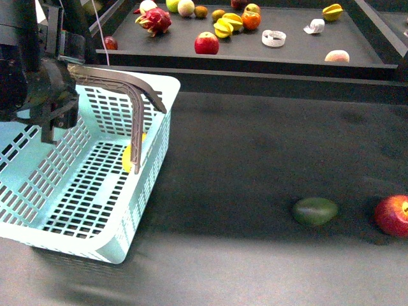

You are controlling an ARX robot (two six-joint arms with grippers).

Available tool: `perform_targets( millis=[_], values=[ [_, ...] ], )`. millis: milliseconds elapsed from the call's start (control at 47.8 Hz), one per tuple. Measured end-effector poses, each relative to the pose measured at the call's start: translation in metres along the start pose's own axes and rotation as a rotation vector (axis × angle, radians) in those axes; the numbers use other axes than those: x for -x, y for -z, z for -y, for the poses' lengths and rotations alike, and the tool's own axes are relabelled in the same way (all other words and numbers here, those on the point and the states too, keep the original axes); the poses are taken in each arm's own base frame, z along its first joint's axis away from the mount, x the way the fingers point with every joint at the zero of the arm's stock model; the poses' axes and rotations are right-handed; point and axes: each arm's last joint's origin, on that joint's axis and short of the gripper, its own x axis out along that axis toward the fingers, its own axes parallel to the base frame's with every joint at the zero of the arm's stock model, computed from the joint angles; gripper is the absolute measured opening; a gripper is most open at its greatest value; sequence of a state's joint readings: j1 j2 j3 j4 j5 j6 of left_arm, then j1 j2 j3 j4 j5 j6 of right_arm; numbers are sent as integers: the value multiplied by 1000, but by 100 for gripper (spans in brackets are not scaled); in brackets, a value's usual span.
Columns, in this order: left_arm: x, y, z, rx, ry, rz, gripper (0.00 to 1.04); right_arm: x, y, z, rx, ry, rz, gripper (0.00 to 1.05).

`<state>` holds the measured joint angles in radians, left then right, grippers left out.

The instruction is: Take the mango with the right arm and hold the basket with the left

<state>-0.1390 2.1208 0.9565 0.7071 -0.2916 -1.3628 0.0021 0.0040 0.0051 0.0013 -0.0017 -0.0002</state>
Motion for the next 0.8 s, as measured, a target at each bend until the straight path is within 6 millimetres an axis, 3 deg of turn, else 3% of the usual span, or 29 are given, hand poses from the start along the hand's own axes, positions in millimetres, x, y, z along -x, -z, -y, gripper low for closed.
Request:
perform_targets(
  millis=[84,230,356,545,691,796],
  values=[
    [19,-6,2,-59,9,-4,74,0,0,0,0,0,0,96],
    [78,-33,19,-166,130,14,100,0,0,0,0,0,0,96],
    [114,-57,8,-216,154,47,99,0,0,0,0,0,0,96],
    [152,-88,-24,-292,131,101,99,0,0,0,0,0,0,96],
    [167,-107,-36,-374,67,181,99,0,0,0,0,0,0,96],
    [169,-110,-36,-408,66,193,99,0,0,0,0,0,0,96]
  ],
)
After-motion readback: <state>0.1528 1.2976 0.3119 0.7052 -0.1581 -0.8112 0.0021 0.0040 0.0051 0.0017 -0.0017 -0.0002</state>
